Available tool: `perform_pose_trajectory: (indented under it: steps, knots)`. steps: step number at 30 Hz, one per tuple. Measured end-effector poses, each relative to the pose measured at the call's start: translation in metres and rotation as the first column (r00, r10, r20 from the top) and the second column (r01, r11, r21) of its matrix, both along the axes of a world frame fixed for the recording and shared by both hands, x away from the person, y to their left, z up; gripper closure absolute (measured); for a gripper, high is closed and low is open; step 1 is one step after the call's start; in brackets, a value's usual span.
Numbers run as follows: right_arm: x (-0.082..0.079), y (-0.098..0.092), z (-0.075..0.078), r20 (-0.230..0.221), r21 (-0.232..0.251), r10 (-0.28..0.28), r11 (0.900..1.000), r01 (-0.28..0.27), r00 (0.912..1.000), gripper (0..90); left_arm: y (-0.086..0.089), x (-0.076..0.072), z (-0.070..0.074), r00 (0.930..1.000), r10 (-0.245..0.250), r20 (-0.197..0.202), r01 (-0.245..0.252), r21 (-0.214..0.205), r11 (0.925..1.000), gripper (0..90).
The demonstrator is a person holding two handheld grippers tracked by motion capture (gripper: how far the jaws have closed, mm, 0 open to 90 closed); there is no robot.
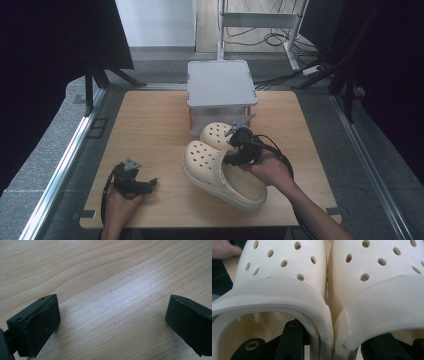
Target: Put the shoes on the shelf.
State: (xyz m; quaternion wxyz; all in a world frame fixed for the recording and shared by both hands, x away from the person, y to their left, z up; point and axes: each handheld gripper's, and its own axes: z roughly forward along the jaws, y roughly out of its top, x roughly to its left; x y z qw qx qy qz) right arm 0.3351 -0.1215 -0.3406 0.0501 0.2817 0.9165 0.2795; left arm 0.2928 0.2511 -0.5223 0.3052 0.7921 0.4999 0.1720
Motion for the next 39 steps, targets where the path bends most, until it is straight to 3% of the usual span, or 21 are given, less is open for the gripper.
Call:
perform_pose_trajectory:
  steps: [16, 24, 31, 35, 39]
  knots:
    - [0.014, 0.009, 0.053, 0.032, 0.041, -0.012, 0.9991, 0.011, 0.9994, 65.5, 0.000, 0.000, 0.000, 1.0000, -0.002, -0.005, 0.002, -0.001, 1.0000, 0.0]
    - [0.039, 0.017, 0.076, 0.050, 0.042, -0.084, 0.9958, 0.082, 0.9952, 65.5, -0.001, 0.000, 0.000, 1.0000, 0.000, -0.002, 0.000, 0.000, 1.0000, 0.0]
    - [0.073, 0.026, 0.082, 0.089, -0.004, -0.201, 0.9794, 0.202, 0.9756, 65.5, -0.001, 0.001, 0.000, 1.0000, 0.000, -0.003, 0.000, 0.000, 1.0000, 0.0]
    - [0.095, 0.030, 0.080, 0.072, -0.004, -0.258, 0.9659, 0.259, 0.9635, 65.5, 0.000, 0.001, 0.000, 1.0000, 0.000, -0.002, 0.000, 0.001, 1.0000, 0.0]
    - [0.115, 0.032, 0.078, 0.055, 0.003, -0.327, 0.9448, 0.328, 0.9433, 65.5, -0.001, 0.001, 0.000, 1.0000, 0.001, 0.001, -0.001, 0.001, 1.0000, 0.0]
